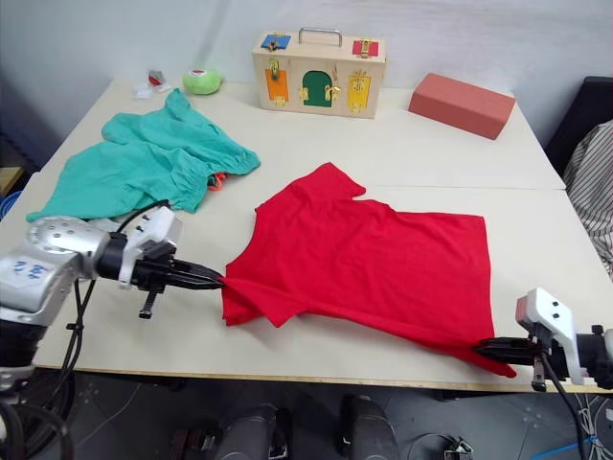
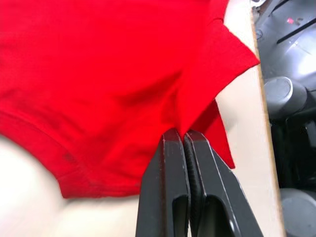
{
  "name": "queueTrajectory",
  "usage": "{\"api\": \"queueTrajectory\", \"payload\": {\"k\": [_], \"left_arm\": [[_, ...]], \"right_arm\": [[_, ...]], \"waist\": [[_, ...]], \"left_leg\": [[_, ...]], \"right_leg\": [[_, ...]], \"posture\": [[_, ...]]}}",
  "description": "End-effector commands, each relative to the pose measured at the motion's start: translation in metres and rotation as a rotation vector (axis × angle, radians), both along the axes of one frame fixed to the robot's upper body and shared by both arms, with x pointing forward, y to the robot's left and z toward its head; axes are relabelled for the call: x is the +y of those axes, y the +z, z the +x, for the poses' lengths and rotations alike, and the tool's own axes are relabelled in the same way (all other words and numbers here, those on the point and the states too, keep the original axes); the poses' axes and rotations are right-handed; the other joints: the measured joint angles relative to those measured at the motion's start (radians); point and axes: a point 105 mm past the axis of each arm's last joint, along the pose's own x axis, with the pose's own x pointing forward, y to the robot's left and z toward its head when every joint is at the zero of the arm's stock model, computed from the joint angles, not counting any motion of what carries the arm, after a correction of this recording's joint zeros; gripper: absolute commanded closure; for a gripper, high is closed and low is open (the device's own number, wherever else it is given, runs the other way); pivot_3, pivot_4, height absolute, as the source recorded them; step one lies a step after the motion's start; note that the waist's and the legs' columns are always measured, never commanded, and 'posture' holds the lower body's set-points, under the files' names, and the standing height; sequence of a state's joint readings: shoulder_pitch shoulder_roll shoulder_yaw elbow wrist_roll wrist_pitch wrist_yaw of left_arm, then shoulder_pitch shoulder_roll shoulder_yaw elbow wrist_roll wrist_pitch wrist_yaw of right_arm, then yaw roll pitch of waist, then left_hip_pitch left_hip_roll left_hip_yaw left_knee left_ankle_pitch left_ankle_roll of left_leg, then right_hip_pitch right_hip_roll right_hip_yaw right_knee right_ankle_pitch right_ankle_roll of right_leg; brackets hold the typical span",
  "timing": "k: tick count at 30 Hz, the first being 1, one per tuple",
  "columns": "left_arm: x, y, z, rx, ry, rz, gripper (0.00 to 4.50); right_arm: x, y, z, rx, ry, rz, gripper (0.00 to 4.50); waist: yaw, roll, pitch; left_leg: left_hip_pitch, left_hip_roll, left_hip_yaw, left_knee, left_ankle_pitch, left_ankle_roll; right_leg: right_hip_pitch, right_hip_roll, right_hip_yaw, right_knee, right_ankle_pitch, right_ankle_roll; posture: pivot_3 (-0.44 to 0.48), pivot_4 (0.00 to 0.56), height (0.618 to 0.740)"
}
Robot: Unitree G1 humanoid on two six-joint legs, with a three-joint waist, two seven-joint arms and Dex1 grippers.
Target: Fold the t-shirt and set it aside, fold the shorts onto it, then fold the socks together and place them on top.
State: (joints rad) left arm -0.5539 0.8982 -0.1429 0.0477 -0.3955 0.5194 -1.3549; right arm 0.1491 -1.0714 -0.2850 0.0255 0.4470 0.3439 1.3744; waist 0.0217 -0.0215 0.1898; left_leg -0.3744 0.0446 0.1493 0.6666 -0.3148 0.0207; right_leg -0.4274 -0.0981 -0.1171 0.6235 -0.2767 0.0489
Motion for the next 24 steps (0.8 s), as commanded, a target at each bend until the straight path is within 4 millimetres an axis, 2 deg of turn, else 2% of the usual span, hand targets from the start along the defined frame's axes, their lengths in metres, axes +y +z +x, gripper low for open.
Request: {"api": "queueTrajectory", "payload": {"k": [1, 12, 16, 19, 21, 23, 24], "left_arm": [[0.000, 0.002, 0.006, -0.017, -0.002, 0.011, 4.48], [0.001, -0.006, 0.018, 0.005, 0.094, -0.055, 4.48], [0.003, -0.006, 0.024, -0.025, 0.161, -0.088, 3.57], [0.018, 0.001, 0.033, -0.157, 0.294, -0.146, 2.60], [0.027, 0.004, 0.034, -0.204, 0.359, -0.171, 1.97], [0.036, 0.007, 0.029, -0.218, 0.390, -0.206, 1.29], [0.039, 0.009, 0.024, -0.233, 0.386, -0.221, 1.00]], "right_arm": [[0.006, -0.001, 0.007, -0.016, -0.001, 0.015, 4.50], [0.015, 0.007, 0.023, -0.093, -0.070, 0.094, 4.50], [0.011, 0.017, 0.029, -0.209, -0.099, 0.087, 3.56], [-0.007, 0.043, 0.042, -0.496, -0.215, 0.016, 2.53], [-0.008, 0.049, 0.037, -0.534, -0.241, 0.027, 1.83], [-0.001, 0.050, 0.024, -0.523, -0.213, 0.041, 1.10], [0.005, 0.051, 0.016, -0.515, -0.194, 0.055, 1.06]], "waist": [[-0.001, 0.000, 0.000], [-0.001, 0.000, 0.000], [-0.001, 0.000, 0.000], [-0.002, 0.000, 0.000], [-0.002, 0.000, 0.000], [-0.001, 0.000, 0.000], [-0.001, 0.000, 0.000]], "left_leg": [[0.000, 0.001, 0.000, 0.001, 0.000, 0.000], [0.000, 0.002, 0.000, 0.002, 0.001, -0.001], [0.000, 0.002, 0.000, 0.002, 0.001, -0.002], [0.001, 0.002, 0.000, 0.003, 0.001, -0.002], [0.001, 0.002, 0.001, 0.002, 0.001, -0.002], [0.001, 0.002, 0.000, 0.002, 0.001, -0.003], [0.001, 0.003, 0.000, 0.001, 0.001, -0.003]], "right_leg": [[0.000, 0.001, 0.000, 0.000, 0.000, 0.000], [-0.001, 0.000, 0.001, 0.004, 0.000, -0.001], [-0.001, 0.000, 0.001, 0.004, 0.000, -0.001], [-0.001, 0.000, 0.001, 0.004, 0.000, -0.001], [-0.001, 0.000, 0.002, 0.004, 0.000, -0.001], [-0.001, 0.000, 0.002, 0.004, 0.000, -0.001], [-0.001, 0.001, 0.001, 0.004, 0.000, -0.001]], "posture": [[0.000, 0.150, 0.740], [0.000, 0.150, 0.740], [0.000, 0.150, 0.740], [0.000, 0.150, 0.740], [0.000, 0.150, 0.740], [0.000, 0.150, 0.740], [0.000, 0.150, 0.740]]}}
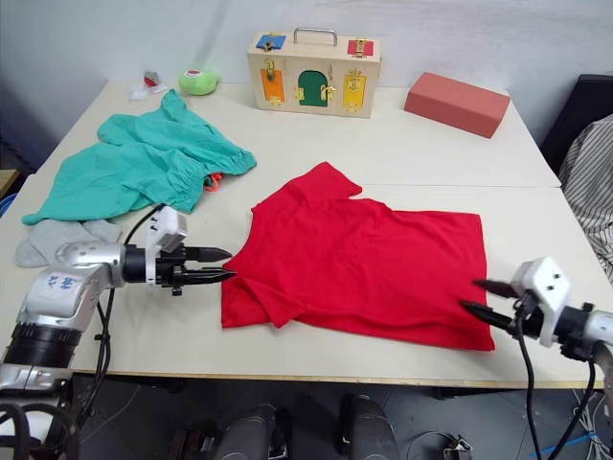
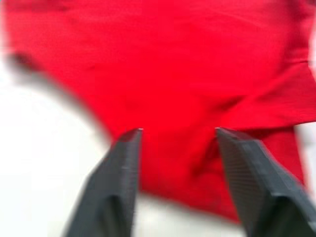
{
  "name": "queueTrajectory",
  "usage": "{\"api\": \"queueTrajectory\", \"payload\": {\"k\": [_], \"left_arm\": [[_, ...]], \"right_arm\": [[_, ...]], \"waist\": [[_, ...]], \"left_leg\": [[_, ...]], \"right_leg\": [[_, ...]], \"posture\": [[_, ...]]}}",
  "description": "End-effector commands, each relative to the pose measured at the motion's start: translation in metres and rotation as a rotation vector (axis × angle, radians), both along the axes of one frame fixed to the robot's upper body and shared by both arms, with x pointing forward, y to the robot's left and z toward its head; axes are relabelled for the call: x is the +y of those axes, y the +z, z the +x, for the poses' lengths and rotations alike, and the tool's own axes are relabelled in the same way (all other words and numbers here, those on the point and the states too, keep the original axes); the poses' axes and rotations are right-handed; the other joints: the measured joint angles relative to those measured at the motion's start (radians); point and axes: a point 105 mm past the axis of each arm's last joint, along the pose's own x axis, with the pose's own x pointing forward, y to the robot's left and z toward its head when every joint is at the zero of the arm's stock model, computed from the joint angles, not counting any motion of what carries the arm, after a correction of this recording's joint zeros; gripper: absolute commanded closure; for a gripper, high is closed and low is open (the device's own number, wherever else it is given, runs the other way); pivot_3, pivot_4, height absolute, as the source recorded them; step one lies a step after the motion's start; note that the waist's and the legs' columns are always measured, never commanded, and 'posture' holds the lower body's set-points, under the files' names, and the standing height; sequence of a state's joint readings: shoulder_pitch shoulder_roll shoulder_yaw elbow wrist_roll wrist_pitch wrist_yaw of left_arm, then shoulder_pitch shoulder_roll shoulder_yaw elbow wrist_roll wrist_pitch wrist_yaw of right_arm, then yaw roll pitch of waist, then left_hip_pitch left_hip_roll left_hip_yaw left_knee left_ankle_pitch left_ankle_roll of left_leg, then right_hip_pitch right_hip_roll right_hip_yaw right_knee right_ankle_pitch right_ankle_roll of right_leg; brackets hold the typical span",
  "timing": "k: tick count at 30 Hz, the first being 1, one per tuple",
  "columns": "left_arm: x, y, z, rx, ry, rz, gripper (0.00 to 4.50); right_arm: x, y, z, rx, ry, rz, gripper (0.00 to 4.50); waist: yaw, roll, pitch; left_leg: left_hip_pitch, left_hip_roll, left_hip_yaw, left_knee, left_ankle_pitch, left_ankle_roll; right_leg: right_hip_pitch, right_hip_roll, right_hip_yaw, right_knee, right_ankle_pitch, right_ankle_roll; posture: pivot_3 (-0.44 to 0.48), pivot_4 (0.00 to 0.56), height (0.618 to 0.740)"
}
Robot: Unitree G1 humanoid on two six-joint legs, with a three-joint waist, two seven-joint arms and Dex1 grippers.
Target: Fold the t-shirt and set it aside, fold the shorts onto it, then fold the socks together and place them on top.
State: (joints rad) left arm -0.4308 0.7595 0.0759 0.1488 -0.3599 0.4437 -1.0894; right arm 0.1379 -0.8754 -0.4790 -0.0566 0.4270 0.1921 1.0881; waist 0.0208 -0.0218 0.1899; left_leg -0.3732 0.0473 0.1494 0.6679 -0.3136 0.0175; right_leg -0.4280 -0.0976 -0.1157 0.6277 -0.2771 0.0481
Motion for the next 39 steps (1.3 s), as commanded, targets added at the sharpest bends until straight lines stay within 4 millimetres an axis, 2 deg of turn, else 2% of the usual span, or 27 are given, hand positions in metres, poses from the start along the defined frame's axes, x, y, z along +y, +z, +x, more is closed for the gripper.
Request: {"api": "queueTrajectory", "payload": {"k": [1, 4, 8, 12, 15, 16, 20, 24, 28, 33, 39], "left_arm": [[0.007, 0.026, -0.013, -0.115, -0.015, -0.054, 1.00], [-0.005, 0.034, -0.037, -0.121, -0.149, -0.077, 0.97], [-0.034, 0.016, -0.069, -0.090, -0.384, 0.020, 2.19], [-0.060, -0.006, -0.084, -0.071, -0.517, 0.059, 3.52], [-0.073, -0.021, -0.084, -0.089, -0.578, 0.096, 4.43], [-0.077, -0.023, -0.080, -0.107, -0.579, 0.101, 4.47], [-0.091, -0.030, -0.072, -0.148, -0.593, 0.105, 4.47], [-0.095, -0.043, -0.067, -0.182, -0.620, 0.176, 4.47], [-0.099, -0.044, -0.055, -0.247, -0.597, 0.197, 4.47], [-0.104, -0.029, -0.025, -0.336, -0.447, 0.118, 4.47], [-0.098, -0.015, -0.011, -0.317, -0.324, 0.012, 4.47]], "right_arm": [[0.018, 0.015, -0.020, -0.043, 0.069, 0.032, 1.06], [0.043, 0.021, -0.037, -0.019, 0.168, 0.094, 1.70], [0.081, 0.005, -0.052, 0.008, 0.318, 0.062, 3.11], [0.097, -0.018, -0.053, 0.020, 0.387, 0.008, 4.50], [0.103, -0.033, -0.043, -0.005, 0.388, -0.022, 4.50], [0.103, -0.035, -0.037, -0.025, 0.377, -0.029, 4.50], [0.106, -0.043, -0.021, -0.049, 0.364, -0.045, 4.50], [0.103, -0.048, -0.012, -0.061, 0.346, -0.051, 4.50], [0.097, -0.047, -0.003, -0.092, 0.316, -0.062, 4.50], [0.085, -0.041, 0.008, -0.134, 0.219, -0.031, 4.50], [0.079, -0.044, 0.007, -0.136, 0.174, -0.022, 4.50]], "waist": [[0.001, 0.000, 0.000], [0.001, 0.000, 0.000], [0.002, 0.000, -0.001], [0.002, 0.000, -0.001], [0.002, 0.000, -0.001], [0.002, 0.000, -0.001], [0.001, 0.000, -0.001], [0.000, 0.000, -0.001], [0.001, 0.000, -0.001], [0.003, 0.000, -0.001], [-0.001, 0.000, -0.001]], "left_leg": [[0.000, 0.000, 0.000, 0.000, 0.000, 0.000], [0.000, 0.000, 0.000, -0.001, 0.000, 0.000], [0.003, 0.000, 0.000, -0.001, -0.002, -0.001], [0.003, 0.000, 0.000, -0.002, -0.002, -0.001], [0.003, 0.000, 0.000, -0.002, -0.002, -0.001], [0.003, 0.000, 0.000, -0.002, -0.002, -0.001], [0.002, 0.000, 0.001, -0.001, -0.002, 0.000], [0.002, 0.000, 0.001, -0.001, -0.002, -0.001], [0.002, 0.000, 0.001, 0.000, -0.002, 0.000], [0.002, 0.000, 0.000, 0.000, -0.001, 0.000], [0.002, 0.000, 0.000, 0.000, -0.001, 0.000]], "right_leg": [[0.000, 0.000, 0.000, 0.000, 0.000, 0.000], [0.000, -0.001, 0.000, 0.000, 0.000, 0.000], [0.002, -0.001, 0.001, 0.000, 0.000, 0.000], [0.002, -0.001, 0.002, -0.001, 0.000, -0.001], [0.002, 0.001, 0.002, -0.001, 0.000, -0.001], [0.002, 0.001, 0.002, -0.001, 0.000, -0.001], [0.001, 0.001, 0.002, 0.000, 0.000, -0.001], [0.001, 0.001, 0.002, 0.000, -0.001, -0.002], [0.001, 0.001, 0.001, 0.000, -0.001, -0.002], [0.001, 0.001, 0.001, 0.001, -0.001, -0.002], [0.001, 0.001, 0.000, 0.001, -0.001, -0.002]], "posture": [[0.000, 0.150, 0.740], [0.000, 0.150, 0.740], [0.000, 0.150, 0.740], [0.000, 0.150, 0.740], [0.000, 0.150, 0.740], [0.000, 0.150, 0.740], [0.000, 0.150, 0.740], [0.000, 0.150, 0.740], [0.000, 0.150, 0.740], [0.000, 0.150, 0.740], [0.000, 0.150, 0.740]]}}
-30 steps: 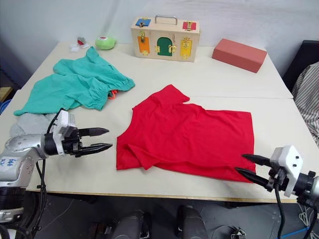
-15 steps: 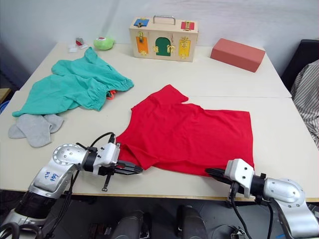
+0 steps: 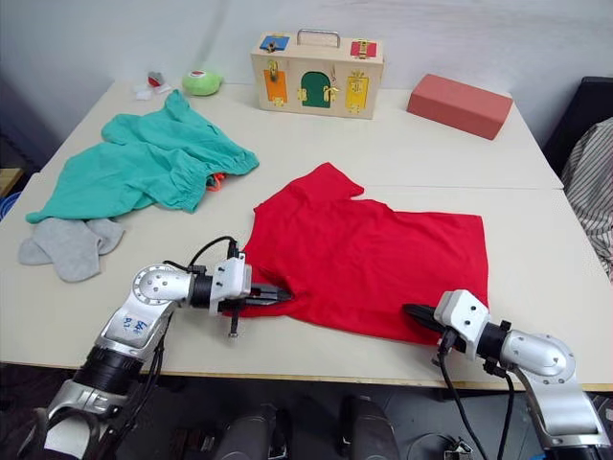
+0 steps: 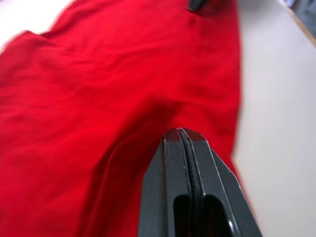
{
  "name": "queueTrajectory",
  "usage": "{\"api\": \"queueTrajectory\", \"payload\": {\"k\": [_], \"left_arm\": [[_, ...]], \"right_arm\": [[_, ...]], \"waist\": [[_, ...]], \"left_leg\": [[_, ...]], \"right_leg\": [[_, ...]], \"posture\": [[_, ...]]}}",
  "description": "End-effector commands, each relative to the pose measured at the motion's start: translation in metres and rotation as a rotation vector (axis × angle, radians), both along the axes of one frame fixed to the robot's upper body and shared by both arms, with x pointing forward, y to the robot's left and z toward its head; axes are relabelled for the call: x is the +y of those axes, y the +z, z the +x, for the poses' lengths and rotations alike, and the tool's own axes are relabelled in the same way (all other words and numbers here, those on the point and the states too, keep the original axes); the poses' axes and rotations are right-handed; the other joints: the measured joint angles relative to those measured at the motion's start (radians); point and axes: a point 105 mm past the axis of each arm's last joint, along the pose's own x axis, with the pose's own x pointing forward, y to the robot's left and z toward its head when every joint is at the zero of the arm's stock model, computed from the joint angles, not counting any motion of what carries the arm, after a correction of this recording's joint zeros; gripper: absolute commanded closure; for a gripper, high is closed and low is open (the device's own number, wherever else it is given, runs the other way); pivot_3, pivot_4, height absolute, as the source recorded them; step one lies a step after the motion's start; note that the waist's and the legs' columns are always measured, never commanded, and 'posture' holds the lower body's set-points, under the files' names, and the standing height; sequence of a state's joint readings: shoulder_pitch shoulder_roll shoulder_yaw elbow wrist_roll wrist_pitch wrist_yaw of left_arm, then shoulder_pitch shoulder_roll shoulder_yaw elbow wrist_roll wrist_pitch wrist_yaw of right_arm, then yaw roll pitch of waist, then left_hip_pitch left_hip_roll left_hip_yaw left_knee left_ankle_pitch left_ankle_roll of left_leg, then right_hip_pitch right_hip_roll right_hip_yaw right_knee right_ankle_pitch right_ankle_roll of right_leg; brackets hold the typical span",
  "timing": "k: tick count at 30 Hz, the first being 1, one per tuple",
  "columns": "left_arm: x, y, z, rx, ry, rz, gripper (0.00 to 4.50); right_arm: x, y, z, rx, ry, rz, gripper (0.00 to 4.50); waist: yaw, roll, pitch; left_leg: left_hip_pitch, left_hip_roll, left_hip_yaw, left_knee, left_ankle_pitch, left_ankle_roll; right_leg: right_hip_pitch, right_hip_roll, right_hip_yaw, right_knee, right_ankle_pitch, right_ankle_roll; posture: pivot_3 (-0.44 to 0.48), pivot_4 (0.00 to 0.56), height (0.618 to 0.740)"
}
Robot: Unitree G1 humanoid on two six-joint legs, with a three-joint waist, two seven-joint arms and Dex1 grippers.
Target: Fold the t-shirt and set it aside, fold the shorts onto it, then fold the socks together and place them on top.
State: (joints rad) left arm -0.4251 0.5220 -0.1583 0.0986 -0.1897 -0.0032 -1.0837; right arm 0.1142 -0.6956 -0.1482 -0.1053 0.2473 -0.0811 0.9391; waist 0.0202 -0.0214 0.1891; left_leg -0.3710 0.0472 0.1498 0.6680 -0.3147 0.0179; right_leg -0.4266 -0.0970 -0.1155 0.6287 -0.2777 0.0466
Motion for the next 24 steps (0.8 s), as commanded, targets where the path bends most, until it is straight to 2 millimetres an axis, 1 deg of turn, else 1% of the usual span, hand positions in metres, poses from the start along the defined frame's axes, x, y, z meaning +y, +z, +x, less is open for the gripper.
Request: {"api": "queueTrajectory", "payload": {"k": [1, 3, 4, 5, 6, 8, 10, 11, 12, 13, 15, 17, 19, 20, 22, 24], "left_arm": [[0.009, 0.009, 0.013, 0.001, 0.103, -0.068, 4.47], [0.014, 0.010, 0.019, -0.007, 0.155, -0.079, 4.47], [0.019, 0.015, 0.017, 0.003, 0.167, -0.107, 4.47], [0.025, 0.022, 0.010, 0.020, 0.152, -0.138, 4.47], [0.030, 0.028, -0.002, 0.058, 0.110, -0.166, 4.47], [0.035, 0.032, -0.019, 0.120, 0.054, -0.169, 4.47], [0.046, 0.017, -0.036, 0.161, 0.041, -0.062, 4.47], [0.050, 0.011, -0.041, 0.170, 0.039, -0.018, 4.47], [0.051, 0.005, -0.044, 0.170, 0.048, 0.011, 4.47], [0.051, 0.000, -0.045, 0.170, 0.069, 0.022, 4.47], [0.052, -0.016, -0.041, 0.160, 0.144, 0.051, 4.47], [0.054, -0.028, -0.038, 0.162, 0.199, 0.074, 4.47], [0.060, -0.039, -0.034, 0.168, 0.286, 0.092, 4.47], [0.063, -0.042, -0.034, 0.171, 0.312, 0.099, 4.47], [0.070, -0.048, -0.037, 0.179, 0.345, 0.117, 4.47], [0.076, -0.050, -0.037, 0.181, 0.367, 0.130, 4.47]], "right_arm": [[-0.007, 0.008, -0.001, -0.045, -0.038, 0.025, 4.50], [-0.004, 0.015, -0.002, -0.077, -0.030, 0.045, 4.50], [0.006, 0.023, -0.005, -0.096, 0.005, 0.075, 4.50], [0.019, 0.029, -0.009, -0.105, 0.050, 0.098, 4.50], [0.032, 0.032, -0.014, -0.103, 0.096, 0.118, 4.50], [0.049, 0.032, -0.021, -0.085, 0.147, 0.132, 4.50], [0.065, 0.020, -0.026, -0.055, 0.166, 0.120, 4.50], [0.070, 0.016, -0.028, -0.048, 0.167, 0.118, 4.50], [0.071, 0.011, -0.026, -0.049, 0.143, 0.112, 4.50], [0.069, 0.008, -0.024, -0.052, 0.109, 0.110, 4.50], [0.058, -0.001, -0.019, -0.059, 0.027, 0.090, 4.50], [0.050, -0.007, -0.019, -0.059, -0.007, 0.068, 4.50], [0.035, -0.011, -0.021, -0.051, -0.060, 0.062, 4.50], [0.029, -0.012, -0.022, -0.049, -0.080, 0.063, 4.50], [0.008, -0.017, -0.027, -0.034, -0.115, 0.032, 4.50], [-0.006, -0.020, -0.031, -0.025, -0.135, 0.009, 4.50]], "waist": [[-0.001, 0.000, 0.000], [-0.002, 0.000, 0.000], [-0.002, 0.000, 0.000], [-0.004, 0.000, 0.000], [-0.008, 0.000, 0.000], [-0.024, 0.000, 0.000], [-0.026, 0.000, 0.000], [-0.025, 0.000, -0.001], [-0.024, 0.001, -0.001], [-0.023, 0.001, -0.001], [-0.013, 0.001, -0.001], [-0.004, 0.000, -0.001], [-0.001, 0.000, -0.001], [0.002, 0.000, -0.001], [0.002, 0.001, -0.002], [0.001, 0.003, -0.003]], "left_leg": [[0.000, 0.000, 0.000, 0.000, 0.000, 0.000], [0.000, 0.000, 0.000, 0.000, 0.000, 0.000], [0.000, 0.000, 0.000, 0.000, 0.000, 0.000], [0.000, 0.000, 0.000, 0.000, 0.000, 0.000], [0.001, 0.000, 0.000, 0.000, 0.000, 0.000], [0.000, 0.002, 0.000, -0.002, 0.001, -0.002], [0.001, 0.002, -0.001, -0.002, 0.001, -0.003], [0.001, 0.002, -0.001, -0.002, 0.001, -0.004], [0.002, 0.002, -0.001, -0.002, 0.001, -0.004], [0.002, 0.002, 0.000, -0.002, 0.001, -0.004], [0.001, 0.000, -0.001, -0.002, 0.000, -0.003], [0.001, -0.001, -0.001, -0.001, 0.000, -0.001], [0.000, -0.001, -0.001, -0.001, -0.001, 0.000], [0.001, -0.001, -0.001, -0.001, -0.001, 0.000], [0.001, 0.000, -0.001, -0.002, -0.001, -0.001], [0.002, 0.000, 0.000, -0.002, -0.001, -0.001]], "right_leg": [[0.000, 0.000, 0.000, 0.000, 0.000, 0.000], [0.000, 0.000, 0.000, 0.000, 0.000, 0.000], [0.000, 0.000, 0.000, 0.001, 0.000, 0.000], [0.000, 0.000, 0.000, 0.001, 0.000, 0.000], [0.000, 0.000, 0.000, 0.001, 0.000, 0.000], [-0.001, 0.001, 0.000, 0.001, 0.000, -0.001], [0.000, 0.001, 0.000, 0.001, -0.001, -0.001], [0.000, 0.001, 0.000, 0.001, -0.001, -0.002], [0.000, 0.001, 0.000, 0.001, -0.001, -0.002], [0.000, 0.001, 0.000, 0.001, -0.001, -0.002], [0.000, -0.001, 0.000, 0.001, -0.001, -0.002], [0.000, -0.002, 0.001, 0.000, 0.000, -0.001], [0.000, -0.002, 0.002, -0.001, 0.000, 0.000], [0.000, -0.002, 0.002, -0.001, 0.000, 0.000], [0.000, -0.001, 0.001, -0.001, 0.000, -0.001], [0.000, -0.001, 0.001, -0.001, 0.000, -0.001]], "posture": [[0.000, 0.150, 0.740], [0.000, 0.150, 0.740], [0.000, 0.150, 0.740], [0.000, 0.150, 0.740], [0.000, 0.150, 0.740], [0.000, 0.150, 0.740], [0.000, 0.150, 0.740], [0.000, 0.150, 0.740], [0.000, 0.150, 0.740], [0.000, 0.150, 0.740], [0.000, 0.150, 0.740], [0.000, 0.150, 0.740], [0.000, 0.150, 0.740], [0.000, 0.150, 0.740], [0.000, 0.150, 0.740], [0.000, 0.150, 0.740]]}}
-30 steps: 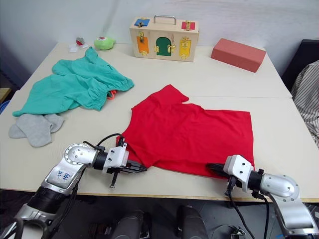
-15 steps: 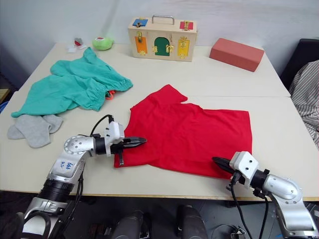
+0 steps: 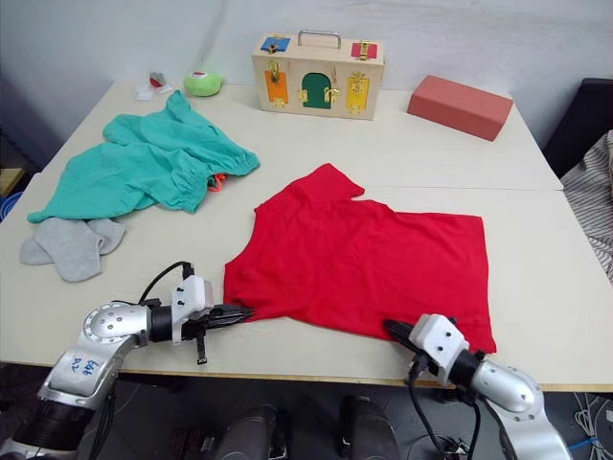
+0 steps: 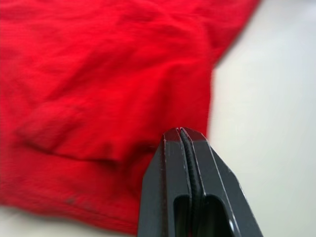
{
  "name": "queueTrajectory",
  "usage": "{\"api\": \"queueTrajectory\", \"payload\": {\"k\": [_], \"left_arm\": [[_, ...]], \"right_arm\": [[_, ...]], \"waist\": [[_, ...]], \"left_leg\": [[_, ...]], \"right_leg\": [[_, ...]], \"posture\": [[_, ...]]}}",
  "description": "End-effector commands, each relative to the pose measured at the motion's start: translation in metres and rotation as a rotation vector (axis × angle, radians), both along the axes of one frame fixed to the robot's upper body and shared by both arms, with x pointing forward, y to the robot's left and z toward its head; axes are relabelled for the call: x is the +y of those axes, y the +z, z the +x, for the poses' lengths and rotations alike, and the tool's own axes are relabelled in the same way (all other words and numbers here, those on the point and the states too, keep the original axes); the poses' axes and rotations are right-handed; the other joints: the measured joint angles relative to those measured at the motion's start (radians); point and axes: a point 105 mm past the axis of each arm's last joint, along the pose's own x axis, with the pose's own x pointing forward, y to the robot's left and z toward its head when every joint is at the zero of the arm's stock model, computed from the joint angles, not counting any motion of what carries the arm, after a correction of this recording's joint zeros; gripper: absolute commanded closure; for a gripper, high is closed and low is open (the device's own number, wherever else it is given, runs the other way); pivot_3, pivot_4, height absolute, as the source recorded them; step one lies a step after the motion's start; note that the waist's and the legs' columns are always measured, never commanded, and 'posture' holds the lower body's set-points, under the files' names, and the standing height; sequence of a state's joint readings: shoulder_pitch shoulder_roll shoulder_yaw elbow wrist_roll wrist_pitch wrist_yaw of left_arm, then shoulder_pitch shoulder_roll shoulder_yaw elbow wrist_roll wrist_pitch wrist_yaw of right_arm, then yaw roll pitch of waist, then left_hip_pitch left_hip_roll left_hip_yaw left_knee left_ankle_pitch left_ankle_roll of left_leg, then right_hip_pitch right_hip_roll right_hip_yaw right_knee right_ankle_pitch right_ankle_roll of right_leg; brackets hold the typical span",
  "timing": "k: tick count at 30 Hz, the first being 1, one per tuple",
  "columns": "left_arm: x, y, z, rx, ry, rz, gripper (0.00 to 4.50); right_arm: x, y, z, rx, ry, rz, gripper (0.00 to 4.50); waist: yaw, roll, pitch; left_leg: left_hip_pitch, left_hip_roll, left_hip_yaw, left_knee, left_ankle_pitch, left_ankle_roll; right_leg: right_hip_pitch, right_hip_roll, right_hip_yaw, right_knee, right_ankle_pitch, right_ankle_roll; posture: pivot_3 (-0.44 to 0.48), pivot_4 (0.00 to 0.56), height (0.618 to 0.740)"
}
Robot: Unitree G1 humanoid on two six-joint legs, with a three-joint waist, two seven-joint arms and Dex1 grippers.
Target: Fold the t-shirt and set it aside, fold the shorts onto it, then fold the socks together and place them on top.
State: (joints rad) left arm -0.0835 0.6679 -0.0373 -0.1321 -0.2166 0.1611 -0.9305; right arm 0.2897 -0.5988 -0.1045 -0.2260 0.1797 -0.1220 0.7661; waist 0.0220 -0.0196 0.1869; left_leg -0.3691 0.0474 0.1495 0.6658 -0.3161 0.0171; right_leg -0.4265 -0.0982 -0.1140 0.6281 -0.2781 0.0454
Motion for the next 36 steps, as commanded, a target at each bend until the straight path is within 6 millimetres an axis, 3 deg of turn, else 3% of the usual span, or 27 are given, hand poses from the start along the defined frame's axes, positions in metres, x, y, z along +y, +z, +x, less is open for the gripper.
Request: {"api": "queueTrajectory", "payload": {"k": [1, 5, 13, 15, 21, 25, 28, 32, 36], "left_arm": [[0.022, -0.014, -0.001, 0.030, 0.086, 0.076, 4.47], [0.044, -0.007, 0.014, 0.013, 0.177, 0.078, 4.47], [0.054, 0.009, 0.030, -0.043, 0.135, 0.085, 4.47], [0.050, 0.018, 0.026, -0.051, 0.075, 0.056, 4.47], [0.037, 0.059, 0.003, -0.062, -0.091, -0.065, 4.47], [0.005, 0.074, -0.004, -0.068, -0.168, -0.149, 4.47], [-0.017, 0.068, -0.004, -0.070, -0.185, -0.162, 4.47], [-0.035, 0.035, 0.001, -0.052, -0.166, -0.099, 4.47], [-0.029, 0.009, 0.015, -0.062, -0.072, -0.009, 4.47]], "right_arm": [[-0.033, -0.001, -0.008, -0.001, -0.054, -0.048, 4.50], [-0.075, -0.005, -0.013, 0.019, -0.167, -0.077, 4.50], [-0.112, 0.003, -0.007, -0.010, -0.266, -0.089, 4.50], [-0.105, 0.014, -0.005, -0.033, -0.227, -0.045, 4.50], [-0.057, 0.045, -0.013, -0.046, 0.007, 0.040, 4.50], [-0.030, 0.038, -0.016, -0.027, 0.093, 0.036, 4.50], [-0.022, 0.024, -0.013, -0.015, 0.104, 0.004, 4.50], [-0.030, 0.008, -0.006, -0.005, 0.058, -0.043, 4.50], [-0.054, 0.001, -0.005, -0.008, -0.027, -0.062, 4.50]], "waist": [[-0.002, 0.001, -0.002], [-0.003, 0.001, -0.004], [-0.002, 0.005, -0.011], [-0.003, 0.005, -0.011], [-0.009, 0.007, -0.010], [-0.010, 0.007, -0.010], [-0.002, 0.007, -0.010], [0.000, 0.007, -0.010], [0.001, 0.007, -0.010]], "left_leg": [[0.000, 0.000, 0.000, 0.000, -0.001, 0.001], [0.002, 0.002, 0.000, -0.001, -0.002, 0.004], [0.003, 0.002, 0.000, -0.001, -0.002, 0.005], [0.002, 0.002, 0.000, -0.001, -0.002, 0.004], [-0.001, 0.002, 0.000, -0.002, -0.001, 0.002], [0.001, 0.002, 0.000, -0.001, -0.002, 0.002], [0.000, 0.001, 0.000, -0.001, -0.002, 0.002], [0.000, 0.000, 0.001, -0.001, 0.000, -0.001], [0.000, 0.000, 0.001, -0.001, 0.000, -0.001]], "right_leg": [[0.000, 0.000, 0.000, 0.000, 0.000, 0.000], [0.001, 0.002, 0.000, 0.000, 0.000, -0.001], [0.002, 0.002, 0.000, 0.000, 0.000, -0.001], [0.001, 0.002, 0.000, 0.000, 0.000, -0.001], [-0.001, 0.002, 0.000, 0.000, -0.001, -0.002], [0.000, 0.002, 0.000, 0.000, -0.001, -0.002], [0.000, 0.002, 0.000, 0.000, 0.000, -0.002], [0.000, 0.002, 0.000, 0.000, 0.000, -0.001], [0.000, 0.003, 0.000, -0.001, 0.000, -0.001]], "posture": [[0.000, 0.150, 0.740], [0.000, 0.150, 0.740], [0.000, 0.150, 0.740], [0.000, 0.150, 0.740], [0.000, 0.150, 0.740], [0.000, 0.150, 0.740], [0.000, 0.150, 0.740], [0.000, 0.150, 0.740], [0.000, 0.150, 0.740]]}}
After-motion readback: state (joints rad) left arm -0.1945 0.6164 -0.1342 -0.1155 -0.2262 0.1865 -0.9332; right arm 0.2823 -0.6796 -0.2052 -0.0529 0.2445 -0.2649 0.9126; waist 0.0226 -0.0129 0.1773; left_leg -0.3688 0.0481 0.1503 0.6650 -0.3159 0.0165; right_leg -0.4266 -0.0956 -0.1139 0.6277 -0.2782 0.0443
